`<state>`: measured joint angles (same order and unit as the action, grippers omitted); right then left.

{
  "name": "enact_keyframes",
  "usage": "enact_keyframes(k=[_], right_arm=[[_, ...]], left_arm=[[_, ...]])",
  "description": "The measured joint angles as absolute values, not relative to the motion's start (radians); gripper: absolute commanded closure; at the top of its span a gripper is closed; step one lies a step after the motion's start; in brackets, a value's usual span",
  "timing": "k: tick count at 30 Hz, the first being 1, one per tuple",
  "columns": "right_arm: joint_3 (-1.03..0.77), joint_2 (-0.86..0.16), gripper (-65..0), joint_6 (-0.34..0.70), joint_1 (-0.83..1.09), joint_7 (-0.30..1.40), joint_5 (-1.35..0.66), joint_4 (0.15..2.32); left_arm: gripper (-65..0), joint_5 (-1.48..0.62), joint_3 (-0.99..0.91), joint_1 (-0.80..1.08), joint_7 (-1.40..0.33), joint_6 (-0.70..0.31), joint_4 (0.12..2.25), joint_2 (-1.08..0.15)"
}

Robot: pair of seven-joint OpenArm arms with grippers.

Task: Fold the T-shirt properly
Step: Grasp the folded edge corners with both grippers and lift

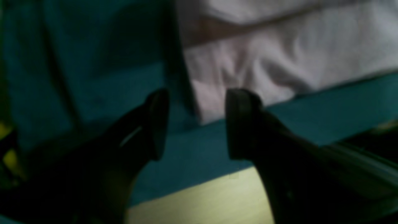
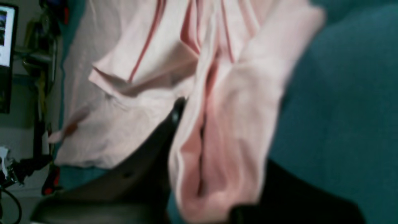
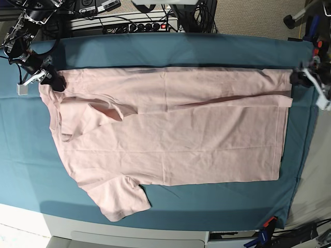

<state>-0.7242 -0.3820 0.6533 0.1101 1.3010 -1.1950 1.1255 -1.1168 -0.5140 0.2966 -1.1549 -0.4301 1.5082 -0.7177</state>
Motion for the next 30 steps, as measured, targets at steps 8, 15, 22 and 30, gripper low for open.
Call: enact_keyframes(k=[8, 15, 22, 30], right_arm=[[-0.725, -0.382, -4.3, 0.654, 0.111, 1.306, -1.214, 1.125], [-0.725, -0.382, -4.3, 0.656, 0.112, 1.308, -1.228, 1.125], [-0.725, -0.382, -4.2, 0.656, 0.113, 1.308, -1.236, 1.124], [-0.738, -0.382, 0.0, 0.682, 0.114, 1.319, -1.254, 1.122]], left_arm=[[-30.7, -1.444, -0.548, 0.254, -1.29, -0.545, 1.19, -0.714], [-30.7, -1.47, -0.548, 0.212, -1.312, -0.57, 1.125, -0.687], [-27.2, -1.473, -0.48, 0.154, -1.308, -0.571, 1.126, -0.661], [0.0, -1.464, -0.452, 0.155, -1.31, -0.598, 1.125, -0.661]])
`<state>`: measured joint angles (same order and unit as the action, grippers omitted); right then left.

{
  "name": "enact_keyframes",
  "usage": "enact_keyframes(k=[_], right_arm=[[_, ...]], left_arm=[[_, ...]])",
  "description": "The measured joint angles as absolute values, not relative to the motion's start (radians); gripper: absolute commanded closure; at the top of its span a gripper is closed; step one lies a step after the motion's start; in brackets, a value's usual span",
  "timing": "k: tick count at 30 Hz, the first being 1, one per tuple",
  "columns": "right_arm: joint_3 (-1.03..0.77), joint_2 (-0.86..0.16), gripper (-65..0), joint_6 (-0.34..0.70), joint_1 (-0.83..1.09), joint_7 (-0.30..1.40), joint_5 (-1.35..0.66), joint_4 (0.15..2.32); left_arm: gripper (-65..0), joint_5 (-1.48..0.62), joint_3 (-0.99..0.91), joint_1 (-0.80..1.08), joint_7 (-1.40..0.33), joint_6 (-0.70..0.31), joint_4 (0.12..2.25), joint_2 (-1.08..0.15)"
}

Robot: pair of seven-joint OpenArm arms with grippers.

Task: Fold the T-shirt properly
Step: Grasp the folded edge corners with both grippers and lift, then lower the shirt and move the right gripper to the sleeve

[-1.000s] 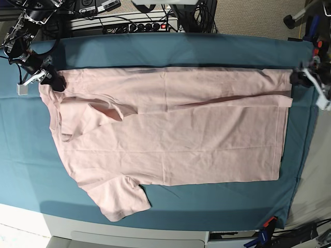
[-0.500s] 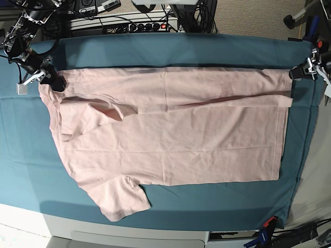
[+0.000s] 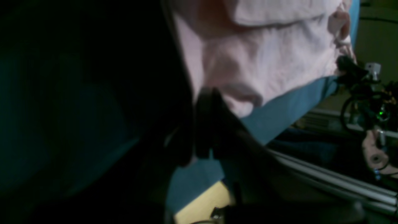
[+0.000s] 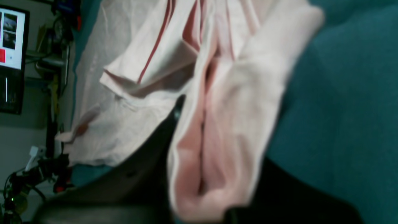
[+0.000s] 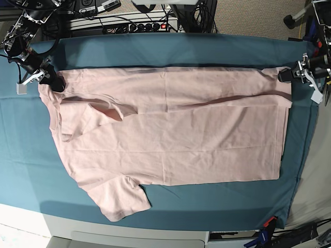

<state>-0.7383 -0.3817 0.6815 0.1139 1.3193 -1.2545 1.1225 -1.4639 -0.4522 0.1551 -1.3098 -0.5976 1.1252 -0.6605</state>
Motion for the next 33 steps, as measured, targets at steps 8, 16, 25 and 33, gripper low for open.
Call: enact_keyframes(k=[8, 16, 25, 33], right_arm=[[-0.777, -0.36, 0.0, 0.674, 0.26, 1.401, -1.23, 1.314], [-0.85, -0.37, 0.0, 0.678, 0.429, 1.399, -1.207, 1.541], [-0.914, -0.365, 0.0, 0.678, 0.493, 1.4, -1.214, 1.544], [-0.923, -0.371, -22.7, 0.698, 0.493, 1.345, -1.155, 1.544]], left_arm=[[0.0, -1.467, -0.453, 0.177, -1.329, -0.601, 1.126, -0.744], [0.0, -1.478, -0.451, 0.276, -1.346, -0.609, 1.129, -0.765], [0.0, -1.505, -0.455, 0.334, -1.331, -0.645, 1.139, -0.777], [-26.7, -1.511, -0.458, 0.356, -1.344, -0.69, 1.169, -0.781]])
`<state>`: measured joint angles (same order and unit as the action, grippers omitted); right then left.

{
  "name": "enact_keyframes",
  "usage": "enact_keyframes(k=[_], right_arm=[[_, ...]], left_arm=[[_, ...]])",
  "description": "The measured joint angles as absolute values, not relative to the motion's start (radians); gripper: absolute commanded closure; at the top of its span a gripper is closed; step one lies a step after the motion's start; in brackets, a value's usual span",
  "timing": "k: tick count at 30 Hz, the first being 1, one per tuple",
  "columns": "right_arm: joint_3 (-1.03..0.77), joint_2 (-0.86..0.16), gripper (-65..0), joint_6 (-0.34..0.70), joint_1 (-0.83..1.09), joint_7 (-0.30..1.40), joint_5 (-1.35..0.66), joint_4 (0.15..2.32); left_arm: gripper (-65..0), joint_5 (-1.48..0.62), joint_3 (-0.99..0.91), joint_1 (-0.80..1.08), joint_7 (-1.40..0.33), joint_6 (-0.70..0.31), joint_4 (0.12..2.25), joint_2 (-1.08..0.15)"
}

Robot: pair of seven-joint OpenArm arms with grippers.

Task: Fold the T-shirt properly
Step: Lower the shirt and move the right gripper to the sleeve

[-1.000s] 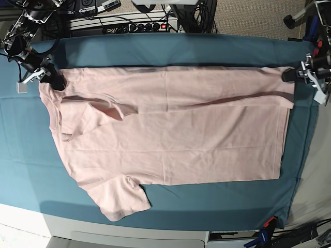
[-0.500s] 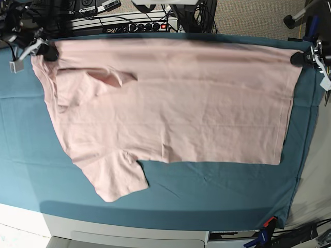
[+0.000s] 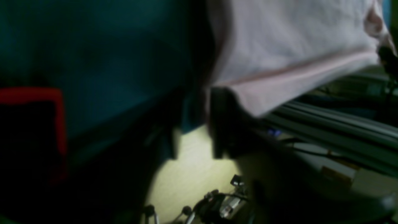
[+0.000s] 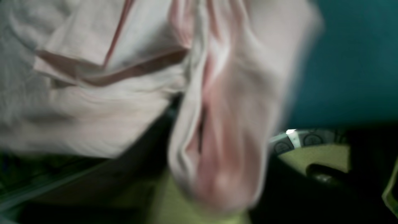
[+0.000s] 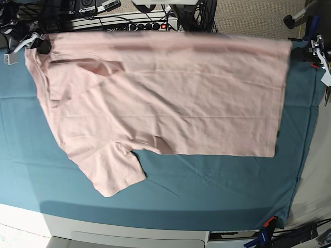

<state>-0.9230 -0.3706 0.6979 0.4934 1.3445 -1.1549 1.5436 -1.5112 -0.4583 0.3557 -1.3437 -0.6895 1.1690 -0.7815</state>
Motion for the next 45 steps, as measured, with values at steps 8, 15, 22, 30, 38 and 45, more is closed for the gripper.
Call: enact_keyframes(k=[8, 15, 22, 30, 38, 45], right_arm=[[-0.925, -0.376, -27.5, 0.696, 0.493, 1.294, -1.197, 1.6], [-0.928, -0.377, -27.5, 0.698, 0.335, 1.166, -0.936, 1.784], [-0.913, -0.376, -27.5, 0.636, 0.126, 1.039, -0.69, 1.823], [-0.603, -0.405, -27.5, 0.576, -0.205, 0.958, -0.498, 1.441], [-0.376, -0.415, -30.1, 0.577, -0.707, 0.801, -0.427, 0.71], [-0.176, -0.41, -31.4, 0.445, -0.827, 0.569, -0.07, 0.368]], left_arm=[[-27.1, -1.455, -0.67, 0.448, -1.306, -0.688, 1.342, -0.791], [-27.1, -1.29, -0.82, 0.414, -1.124, -0.665, 1.495, -0.875], [-27.1, -1.15, -0.815, 0.283, -1.029, -0.575, 1.565, -0.955], [-27.1, -1.074, -0.689, 0.194, -1.015, -0.517, 1.561, -0.953], [-27.1, -1.028, -0.58, 0.156, -1.013, -0.516, 1.558, -0.927], [-27.1, -1.014, -0.58, 0.158, -1.023, -0.516, 1.557, -0.896]])
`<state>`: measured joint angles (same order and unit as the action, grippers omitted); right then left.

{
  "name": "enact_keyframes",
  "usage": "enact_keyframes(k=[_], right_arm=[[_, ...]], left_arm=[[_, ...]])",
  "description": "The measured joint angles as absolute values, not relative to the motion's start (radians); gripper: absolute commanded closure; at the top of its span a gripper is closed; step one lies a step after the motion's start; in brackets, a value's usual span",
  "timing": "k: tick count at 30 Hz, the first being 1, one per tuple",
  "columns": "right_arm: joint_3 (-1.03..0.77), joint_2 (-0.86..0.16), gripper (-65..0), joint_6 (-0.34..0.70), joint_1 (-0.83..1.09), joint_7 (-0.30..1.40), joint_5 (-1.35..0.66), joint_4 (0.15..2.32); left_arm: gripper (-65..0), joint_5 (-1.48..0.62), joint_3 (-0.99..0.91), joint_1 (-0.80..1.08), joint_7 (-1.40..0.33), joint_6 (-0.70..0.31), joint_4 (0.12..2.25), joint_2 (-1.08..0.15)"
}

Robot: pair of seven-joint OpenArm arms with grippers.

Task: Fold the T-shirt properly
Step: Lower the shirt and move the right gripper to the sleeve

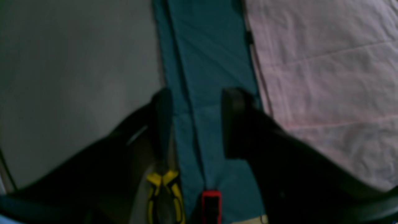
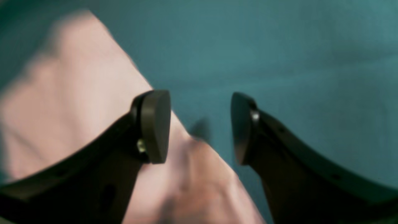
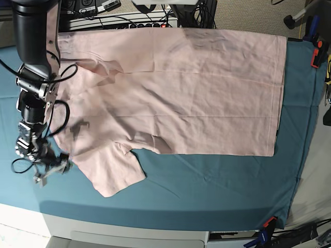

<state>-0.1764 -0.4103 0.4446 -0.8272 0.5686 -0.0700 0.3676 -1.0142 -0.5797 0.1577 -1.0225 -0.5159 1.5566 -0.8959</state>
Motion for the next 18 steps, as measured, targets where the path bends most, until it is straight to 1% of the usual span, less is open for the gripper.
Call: enact_keyframes(k=[3, 7, 10, 12, 18], right_arm=[[-0.117, -0.416, -31.4, 0.438, -0.813, 0.577, -0.067, 0.366], [-0.095, -0.412, -31.4, 0.45, -0.809, 0.579, -0.109, 0.366], [-0.095, -0.407, -31.4, 0.496, -0.794, 0.574, -0.153, 0.366], [-0.095, -0.406, -31.4, 0.502, -0.796, 0.588, -0.158, 0.366], [-0.095, -0.394, -31.4, 0.599, -0.797, 0.624, -0.247, 0.366]], left_arm=[[-27.1, -1.017, -0.58, 0.158, -1.023, -0.516, 1.557, -0.896], [-27.1, -1.022, -0.58, 0.158, -1.023, -0.516, 1.557, -0.896], [-27.1, -1.023, -0.58, 0.158, -1.023, -0.516, 1.557, -0.896], [-27.1, -1.023, -0.58, 0.158, -1.024, -0.516, 1.557, -0.896], [-27.1, -1.025, -0.58, 0.158, -1.028, -0.516, 1.557, -0.896]])
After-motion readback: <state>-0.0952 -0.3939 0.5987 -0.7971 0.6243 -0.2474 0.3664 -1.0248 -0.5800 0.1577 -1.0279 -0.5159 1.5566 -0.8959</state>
